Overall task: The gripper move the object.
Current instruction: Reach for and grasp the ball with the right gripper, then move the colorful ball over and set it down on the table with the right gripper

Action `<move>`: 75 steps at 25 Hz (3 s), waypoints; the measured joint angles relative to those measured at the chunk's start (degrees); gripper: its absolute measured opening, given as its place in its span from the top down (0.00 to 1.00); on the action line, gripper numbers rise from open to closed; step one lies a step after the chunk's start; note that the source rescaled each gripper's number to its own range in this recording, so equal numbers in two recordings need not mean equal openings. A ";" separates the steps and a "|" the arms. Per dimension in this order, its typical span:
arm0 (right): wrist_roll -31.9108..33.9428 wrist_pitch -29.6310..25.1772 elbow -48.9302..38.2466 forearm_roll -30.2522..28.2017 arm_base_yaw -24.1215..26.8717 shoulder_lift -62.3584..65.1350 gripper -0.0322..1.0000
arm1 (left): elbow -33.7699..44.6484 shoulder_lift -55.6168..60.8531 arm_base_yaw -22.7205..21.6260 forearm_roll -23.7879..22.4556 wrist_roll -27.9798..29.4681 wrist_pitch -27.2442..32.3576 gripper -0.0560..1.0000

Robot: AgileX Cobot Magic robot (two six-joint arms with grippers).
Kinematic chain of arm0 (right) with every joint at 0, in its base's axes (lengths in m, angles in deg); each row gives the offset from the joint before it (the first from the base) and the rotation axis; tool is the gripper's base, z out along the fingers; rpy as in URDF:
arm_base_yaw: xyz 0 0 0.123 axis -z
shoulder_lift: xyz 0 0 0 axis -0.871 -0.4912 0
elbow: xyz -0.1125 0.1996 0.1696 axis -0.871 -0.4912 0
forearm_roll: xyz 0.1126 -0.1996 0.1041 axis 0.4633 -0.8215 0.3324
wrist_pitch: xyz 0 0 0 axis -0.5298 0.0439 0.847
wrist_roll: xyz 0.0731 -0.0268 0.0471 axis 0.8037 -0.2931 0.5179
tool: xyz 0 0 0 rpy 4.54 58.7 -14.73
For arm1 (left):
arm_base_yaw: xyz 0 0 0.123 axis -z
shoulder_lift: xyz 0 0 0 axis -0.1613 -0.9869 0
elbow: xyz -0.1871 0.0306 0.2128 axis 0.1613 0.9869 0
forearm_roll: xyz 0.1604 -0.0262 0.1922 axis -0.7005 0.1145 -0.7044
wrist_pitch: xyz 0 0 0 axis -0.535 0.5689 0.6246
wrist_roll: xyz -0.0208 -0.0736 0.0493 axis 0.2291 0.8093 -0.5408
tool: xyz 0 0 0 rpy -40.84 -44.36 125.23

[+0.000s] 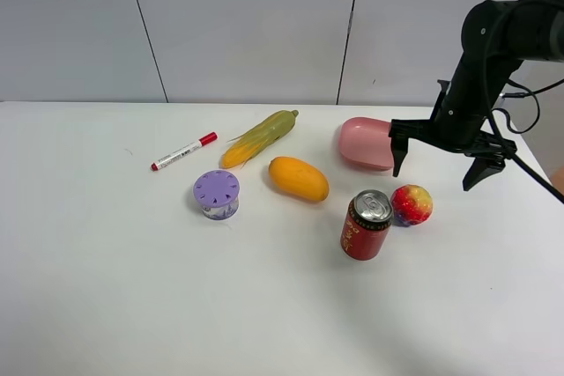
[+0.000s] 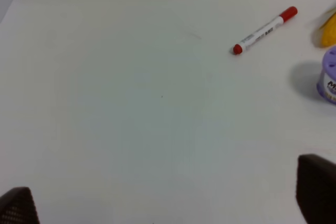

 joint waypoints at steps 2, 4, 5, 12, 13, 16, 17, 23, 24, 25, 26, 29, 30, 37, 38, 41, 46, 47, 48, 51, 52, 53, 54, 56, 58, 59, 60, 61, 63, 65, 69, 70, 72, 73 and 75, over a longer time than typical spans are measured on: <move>0.13 0.18 0.00 -0.20 -0.11 -0.70 0.00 | 0.00 0.00 0.00 0.00 0.00 0.00 0.00; 0.17 0.82 0.00 -0.20 -0.18 -1.28 0.00 | 0.00 0.00 0.00 0.00 0.00 0.00 0.00; 0.17 1.27 0.00 -0.20 -0.18 -1.72 0.00 | 0.00 0.00 0.00 0.00 0.00 0.00 0.00; 0.23 2.93 0.00 -0.08 -0.92 -5.46 0.01 | 0.00 0.00 0.00 0.00 0.00 0.00 0.00; 0.23 2.99 -0.05 -0.03 -0.92 -6.05 0.01 | 0.00 0.00 0.00 0.00 0.00 0.00 0.00; 0.23 3.11 -0.05 -0.14 -0.97 -7.71 0.01 | 0.00 0.00 0.00 0.00 0.00 0.00 0.00; 0.23 3.11 -0.05 -0.20 -0.97 -7.87 0.01 | 0.00 0.00 0.00 0.00 0.00 0.00 0.00; 0.23 3.11 -0.05 -0.15 -1.41 -10.10 0.05 | 0.00 0.00 0.00 0.00 0.00 0.00 0.00; 0.23 3.11 -0.05 -0.15 -1.52 -10.50 0.08 | 0.00 0.00 0.00 0.00 0.00 0.00 0.00; 0.23 3.11 -0.05 0.07 -1.52 -10.94 0.12 | 0.00 0.00 0.00 0.00 0.00 0.00 0.00; 0.23 3.11 -0.05 0.30 -1.52 -11.34 0.15 | 0.00 0.00 0.00 0.00 0.00 0.00 0.00; 0.28 3.11 -0.12 0.43 -1.52 -12.09 0.29 | 0.00 0.00 0.00 0.00 0.00 0.00 0.00; 0.28 3.05 -0.12 0.43 -1.52 -12.19 0.35 | 0.00 0.00 0.00 0.00 0.00 0.00 0.00; 0.08 1.97 -0.12 -0.81 -1.52 -12.34 0.96 | 0.00 0.00 0.00 0.00 0.00 0.00 0.00; -0.40 1.37 -0.12 -0.87 -1.52 -12.34 0.96 | 0.00 0.00 0.00 0.00 0.00 0.00 0.00; -3.08 -0.29 -0.12 -1.05 -1.52 -11.00 0.96 | 0.00 0.00 0.00 0.00 0.00 0.00 0.00; -6.12 -1.68 -0.12 -1.41 -1.52 -4.80 0.96 | 0.00 0.00 0.00 0.00 0.00 0.00 0.00; -6.72 -1.63 -0.12 -1.87 -1.52 -2.99 0.96 | 0.00 0.00 0.00 0.00 0.00 0.00 0.00; -7.36 -1.63 -0.12 -2.15 -1.52 -1.09 0.96 | 0.00 0.00 0.00 0.00 0.00 0.00 0.00; -9.63 -1.17 -0.16 -1.72 -1.52 4.67 0.96 | 0.00 0.00 0.00 0.00 0.00 0.00 0.00; -10.90 -0.55 -0.16 -0.92 -1.52 6.76 0.96 | 0.00 0.00 0.00 0.00 0.00 0.00 0.00; -12.22 -0.05 -0.16 0.36 -1.52 8.47 0.96 | 0.00 0.00 0.00 0.00 0.00 0.00 0.00; -14.40 0.46 -0.16 2.24 -1.52 10.41 0.96 | 0.00 0.00 0.00 0.00 0.00 0.00 0.00; -20.97 1.17 -0.16 7.08 -1.52 13.63 0.96 | 0.00 0.00 0.00 0.00 0.00 0.00 0.00; -28.24 1.15 -0.16 13.51 -1.52 16.29 0.96 | 0.00 0.00 0.00 0.00 0.00 0.00 0.00; -31.98 1.03 -0.16 15.93 -1.84 17.36 0.96 | 0.00 0.00 0.00 0.00 0.00 0.00 0.00; -34.81 0.89 -0.16 18.37 -2.35 18.07 0.96 | 0.00 0.00 0.00 0.00 0.00 0.00 0.00; -37.67 0.85 -0.16 20.38 -3.13 18.75 0.96 | 0.00 0.00 0.00 0.00 0.00 0.00 0.00; -41.77 0.92 -0.16 22.88 -5.13 19.41 0.96 | 0.00 0.00 0.00 0.00 0.00 0.00 0.00; -44.42 1.75 -0.16 25.20 -7.56 19.54 0.96 | 0.00 0.00 0.00 0.00 0.00 0.00 0.00; -52.06 8.44 -0.16 31.06 -14.17 19.54 0.96 | 0.00 0.00 0.00 0.00 0.00 0.00 0.00; -54.73 10.93 -0.16 32.02 -16.49 19.48 0.96 | 0.00 0.00 0.00 0.00 0.00 0.00 0.00; -59.24 16.27 -0.16 32.92 -21.32 19.28 0.96 | 0.00 0.00 0.00 0.00 0.00 0.00 0.00; -60.81 19.55 -0.16 33.23 -24.08 19.12 0.96 | 0.00 0.00 0.00 0.00 0.00 0.00 0.00; -62.25 25.94 -0.16 33.55 -29.40 18.37 0.96 | 0.00 0.00 0.00 0.00 0.00 0.00 0.00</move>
